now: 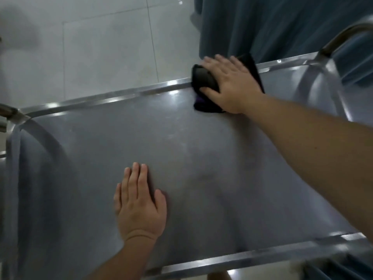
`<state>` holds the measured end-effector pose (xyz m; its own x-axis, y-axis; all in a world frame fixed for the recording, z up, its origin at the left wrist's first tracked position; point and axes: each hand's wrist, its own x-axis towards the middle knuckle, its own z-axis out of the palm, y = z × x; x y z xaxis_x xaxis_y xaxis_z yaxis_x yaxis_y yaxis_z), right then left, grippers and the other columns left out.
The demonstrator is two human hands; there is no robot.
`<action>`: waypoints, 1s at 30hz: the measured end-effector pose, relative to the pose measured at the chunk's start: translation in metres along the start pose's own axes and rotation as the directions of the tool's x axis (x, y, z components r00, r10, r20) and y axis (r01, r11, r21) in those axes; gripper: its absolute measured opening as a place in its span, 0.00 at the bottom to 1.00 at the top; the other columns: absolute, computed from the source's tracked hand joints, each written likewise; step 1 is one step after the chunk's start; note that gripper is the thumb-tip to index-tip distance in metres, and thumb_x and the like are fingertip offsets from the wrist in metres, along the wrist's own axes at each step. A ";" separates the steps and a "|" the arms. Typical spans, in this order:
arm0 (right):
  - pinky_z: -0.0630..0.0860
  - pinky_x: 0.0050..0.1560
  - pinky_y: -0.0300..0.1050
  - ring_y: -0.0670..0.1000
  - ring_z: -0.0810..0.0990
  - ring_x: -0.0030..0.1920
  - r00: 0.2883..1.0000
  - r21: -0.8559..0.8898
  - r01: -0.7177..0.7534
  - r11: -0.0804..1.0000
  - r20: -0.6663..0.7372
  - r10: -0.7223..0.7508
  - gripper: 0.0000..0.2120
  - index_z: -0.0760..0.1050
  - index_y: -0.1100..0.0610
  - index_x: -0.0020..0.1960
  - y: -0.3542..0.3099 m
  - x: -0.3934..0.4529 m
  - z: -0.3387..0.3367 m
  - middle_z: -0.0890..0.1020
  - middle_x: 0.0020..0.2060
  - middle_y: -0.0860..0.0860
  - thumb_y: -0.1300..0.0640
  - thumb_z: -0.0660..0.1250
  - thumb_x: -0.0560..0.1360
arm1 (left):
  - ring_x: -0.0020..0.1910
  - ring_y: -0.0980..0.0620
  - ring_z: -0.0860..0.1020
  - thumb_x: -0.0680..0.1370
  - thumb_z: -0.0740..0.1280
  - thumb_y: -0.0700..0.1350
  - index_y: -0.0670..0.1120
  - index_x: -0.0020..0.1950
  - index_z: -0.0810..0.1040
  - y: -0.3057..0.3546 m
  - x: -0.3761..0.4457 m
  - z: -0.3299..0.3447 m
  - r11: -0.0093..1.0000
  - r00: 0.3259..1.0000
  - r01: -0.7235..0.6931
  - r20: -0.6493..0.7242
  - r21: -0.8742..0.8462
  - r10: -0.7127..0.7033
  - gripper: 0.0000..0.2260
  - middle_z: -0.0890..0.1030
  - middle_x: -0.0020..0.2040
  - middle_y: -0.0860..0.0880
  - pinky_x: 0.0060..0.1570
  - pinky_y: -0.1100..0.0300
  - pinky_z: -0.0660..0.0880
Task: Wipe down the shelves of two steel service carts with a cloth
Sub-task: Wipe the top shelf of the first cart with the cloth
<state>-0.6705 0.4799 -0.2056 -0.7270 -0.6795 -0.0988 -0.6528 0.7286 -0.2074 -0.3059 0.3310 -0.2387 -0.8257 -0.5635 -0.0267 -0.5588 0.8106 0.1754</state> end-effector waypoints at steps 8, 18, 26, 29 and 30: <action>0.47 0.83 0.56 0.53 0.51 0.84 0.934 0.038 -0.355 0.934 -0.028 0.356 0.38 0.53 0.48 0.85 0.134 -0.084 -0.024 0.56 0.85 0.48 0.32 0.50 0.79 | 0.84 0.46 0.59 0.78 0.57 0.55 0.46 0.83 0.65 0.001 0.000 0.001 1.000 1.000 -0.002 -0.014 -0.007 0.002 0.33 0.64 0.84 0.47 0.81 0.42 0.56; 0.43 0.83 0.61 0.56 0.48 0.85 0.709 0.093 -0.687 0.721 -0.135 0.693 0.38 0.53 0.51 0.84 0.105 -0.195 0.011 0.54 0.85 0.53 0.31 0.49 0.81 | 0.84 0.46 0.58 0.78 0.57 0.54 0.47 0.84 0.63 0.002 -0.003 0.001 1.000 1.000 -0.009 -0.008 -0.016 0.009 0.33 0.63 0.84 0.47 0.82 0.43 0.53; 0.45 0.83 0.61 0.53 0.47 0.85 0.714 0.099 -0.697 0.710 0.019 0.699 0.39 0.45 0.47 0.85 0.038 -0.371 0.031 0.50 0.85 0.51 0.30 0.48 0.80 | 0.84 0.44 0.59 0.78 0.57 0.54 0.46 0.83 0.63 0.003 -0.004 -0.001 0.999 1.000 -0.011 -0.019 -0.030 0.011 0.33 0.63 0.84 0.46 0.81 0.42 0.54; 0.50 0.82 0.65 0.55 0.48 0.85 0.699 0.038 -0.713 0.700 0.110 0.706 0.41 0.46 0.50 0.85 0.010 -0.421 0.040 0.51 0.85 0.53 0.30 0.48 0.79 | 0.84 0.43 0.59 0.78 0.57 0.54 0.46 0.83 0.63 0.004 -0.005 -0.001 0.999 1.000 -0.021 -0.022 -0.033 0.020 0.33 0.64 0.84 0.45 0.81 0.41 0.54; 0.50 0.82 0.66 0.55 0.47 0.85 0.690 0.027 -0.719 0.694 0.143 0.709 0.42 0.46 0.51 0.85 0.003 -0.428 0.042 0.49 0.85 0.52 0.30 0.47 0.79 | 0.84 0.43 0.59 0.78 0.57 0.54 0.46 0.83 0.63 0.003 -0.006 -0.001 0.999 0.999 -0.022 -0.026 -0.035 0.021 0.33 0.64 0.84 0.45 0.81 0.41 0.54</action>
<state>-0.3526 0.7691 -0.2043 -0.9344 0.0355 -0.3545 0.0754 0.9922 -0.0993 -0.3029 0.3366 -0.2366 -0.8351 -0.5500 0.0026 -0.5373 0.8168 0.2101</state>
